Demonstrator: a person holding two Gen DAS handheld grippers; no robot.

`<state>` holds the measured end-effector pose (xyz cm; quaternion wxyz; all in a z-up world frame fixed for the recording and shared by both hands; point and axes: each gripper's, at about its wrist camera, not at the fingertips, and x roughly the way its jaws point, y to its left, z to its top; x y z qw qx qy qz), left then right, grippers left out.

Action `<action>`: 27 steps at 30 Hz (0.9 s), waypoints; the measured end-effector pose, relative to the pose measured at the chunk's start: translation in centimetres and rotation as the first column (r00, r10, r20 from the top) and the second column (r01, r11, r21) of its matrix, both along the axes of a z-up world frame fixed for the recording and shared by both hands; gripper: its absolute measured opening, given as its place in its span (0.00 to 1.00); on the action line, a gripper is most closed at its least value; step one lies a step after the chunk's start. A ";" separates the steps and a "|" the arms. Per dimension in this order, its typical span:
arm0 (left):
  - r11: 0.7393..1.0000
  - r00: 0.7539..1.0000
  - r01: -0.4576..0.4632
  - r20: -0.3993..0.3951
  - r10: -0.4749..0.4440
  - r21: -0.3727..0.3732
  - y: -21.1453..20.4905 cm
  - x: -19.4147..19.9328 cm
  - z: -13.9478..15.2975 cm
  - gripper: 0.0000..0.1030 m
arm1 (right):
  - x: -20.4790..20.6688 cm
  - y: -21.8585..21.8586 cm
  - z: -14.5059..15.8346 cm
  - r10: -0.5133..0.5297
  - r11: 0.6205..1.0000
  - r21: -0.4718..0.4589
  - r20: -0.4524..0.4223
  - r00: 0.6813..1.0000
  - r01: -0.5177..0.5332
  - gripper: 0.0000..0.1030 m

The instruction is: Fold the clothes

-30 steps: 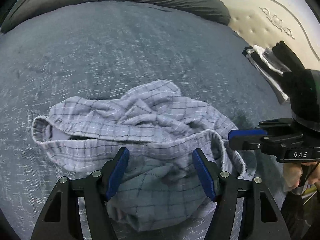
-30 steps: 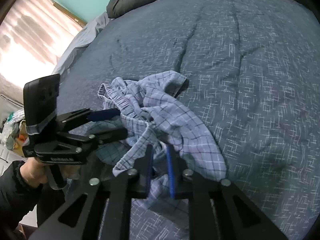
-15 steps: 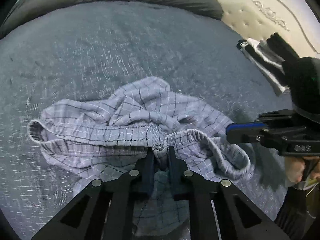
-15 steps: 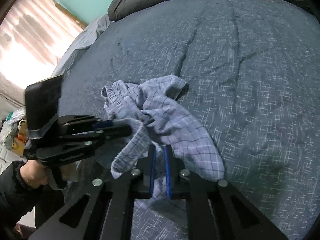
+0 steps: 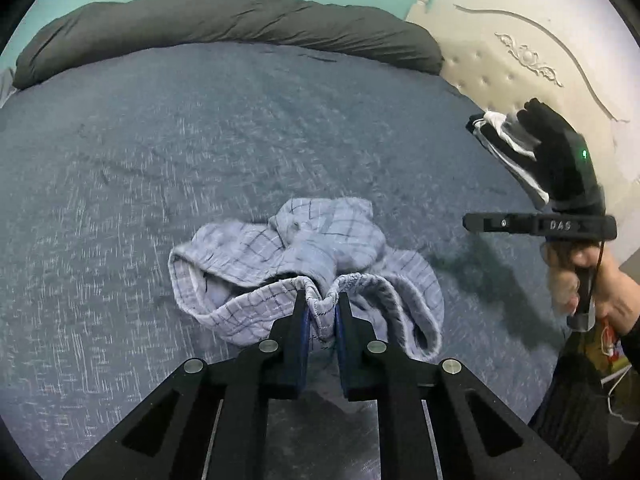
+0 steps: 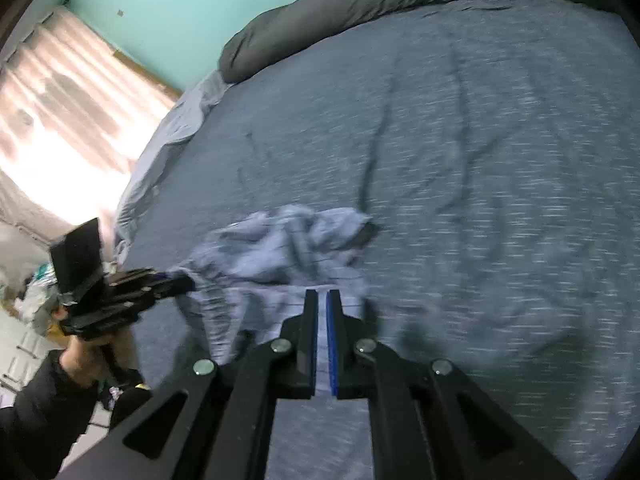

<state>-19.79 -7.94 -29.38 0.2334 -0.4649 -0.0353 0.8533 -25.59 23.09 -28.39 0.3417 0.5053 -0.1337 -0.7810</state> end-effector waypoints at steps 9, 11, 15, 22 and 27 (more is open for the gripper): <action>1.000 1.000 -0.002 0.012 0.002 0.022 -0.4 0.5 -0.7 0.12 | -0.1 -8.3 -0.8 0.144 0.987 0.071 0.022 0.989 -0.145 0.27; 1.000 1.000 0.005 0.007 -0.006 0.020 -0.5 0.7 -0.6 0.12 | -0.4 -9.7 -1.1 0.160 0.984 0.077 0.026 0.987 -0.162 0.27; 1.000 1.000 0.006 -0.002 -0.006 0.018 -0.7 1.0 -0.3 0.12 | -0.6 -11.4 -2.1 0.193 0.972 0.128 0.044 0.980 -0.198 0.27; 1.000 1.000 -0.006 -0.028 0.007 0.011 -1.3 1.4 0.5 0.11 | 0.0 -11.2 -1.7 0.189 0.971 0.151 -0.025 0.982 -0.183 0.04; 0.999 0.997 -0.036 -0.064 0.037 0.006 -2.1 1.6 2.4 0.10 | -0.1 -7.2 1.9 0.070 0.993 0.099 -0.103 0.992 -0.060 0.04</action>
